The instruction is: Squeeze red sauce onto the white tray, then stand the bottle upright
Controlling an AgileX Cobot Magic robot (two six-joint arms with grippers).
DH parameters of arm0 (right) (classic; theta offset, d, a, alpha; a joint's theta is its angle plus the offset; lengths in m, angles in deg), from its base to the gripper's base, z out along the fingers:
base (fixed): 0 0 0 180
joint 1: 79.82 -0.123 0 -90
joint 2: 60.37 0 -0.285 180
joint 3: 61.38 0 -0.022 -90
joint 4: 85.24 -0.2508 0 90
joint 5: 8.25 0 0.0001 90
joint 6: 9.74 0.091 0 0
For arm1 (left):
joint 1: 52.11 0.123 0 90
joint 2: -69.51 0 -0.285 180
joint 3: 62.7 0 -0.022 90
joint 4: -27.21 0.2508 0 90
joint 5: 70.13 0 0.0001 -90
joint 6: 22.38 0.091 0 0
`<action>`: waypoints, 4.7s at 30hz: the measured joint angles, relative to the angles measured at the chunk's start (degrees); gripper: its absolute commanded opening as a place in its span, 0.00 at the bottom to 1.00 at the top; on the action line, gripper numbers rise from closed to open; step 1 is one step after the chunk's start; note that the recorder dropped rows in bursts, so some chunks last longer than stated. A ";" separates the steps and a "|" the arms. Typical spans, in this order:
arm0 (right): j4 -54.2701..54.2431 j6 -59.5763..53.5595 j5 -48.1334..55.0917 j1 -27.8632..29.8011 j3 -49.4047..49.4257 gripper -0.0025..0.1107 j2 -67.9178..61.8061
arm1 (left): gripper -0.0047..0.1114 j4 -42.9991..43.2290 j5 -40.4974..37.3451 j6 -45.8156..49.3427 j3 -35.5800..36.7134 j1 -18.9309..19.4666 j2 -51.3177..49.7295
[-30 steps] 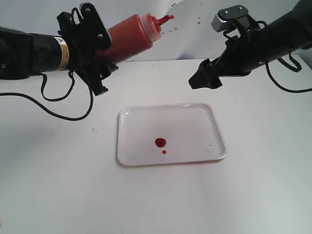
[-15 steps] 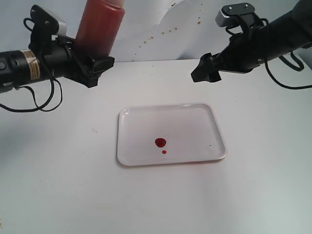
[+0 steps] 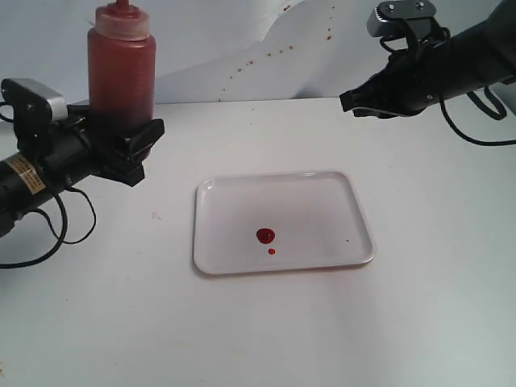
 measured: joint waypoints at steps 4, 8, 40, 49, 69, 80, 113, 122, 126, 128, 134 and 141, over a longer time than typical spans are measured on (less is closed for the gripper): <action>0.92 1.09 -10.26 0.00 7.15 0.02 3.48 | 0.04 -7.05 0.35 3.94 3.65 0.00 0.00; 4.09 1.20 -18.08 0.00 13.88 0.02 7.73 | 0.04 -10.57 3.09 5.37 6.40 1.26 0.00; 6.18 2.11 -34.83 0.00 28.94 0.02 14.92 | 0.04 -6.18 4.40 14.32 1.29 6.76 -17.82; 6.18 4.29 -34.69 -0.42 28.94 0.02 14.92 | 0.04 -4.78 5.29 16.25 0.47 6.76 -21.88; -9.88 -2.41 -8.89 -14.86 2.21 0.75 -2.42 | 0.04 -4.30 6.20 16.25 0.42 6.76 -22.37; -17.48 -4.51 -2.53 -20.25 -10.20 0.74 -11.88 | 0.04 -4.30 9.20 17.43 0.22 6.76 -24.10; 10.34 12.59 3.10 -20.38 -12.70 0.64 -10.21 | 0.64 -8.83 10.11 17.76 -0.12 6.76 -27.62; 24.65 24.07 4.79 -20.38 -12.70 0.64 -10.21 | 0.67 -8.78 6.83 17.76 4.43 6.76 -20.86; 25.05 24.31 4.79 -20.38 -12.70 0.64 -10.21 | 0.86 -10.18 6.82 16.87 6.15 6.76 -19.78; 25.05 24.40 4.92 -20.38 -12.70 0.64 -10.21 | 0.94 -9.98 6.98 15.43 6.40 6.76 -19.69; 25.82 25.63 7.07 -20.13 -12.70 0.64 -10.09 | 0.94 -7.03 6.98 11.02 6.40 6.76 -19.69; 28.05 26.52 9.72 -18.48 -12.70 0.63 -9.98 | 0.94 -8.04 6.67 14.30 9.88 6.76 -12.65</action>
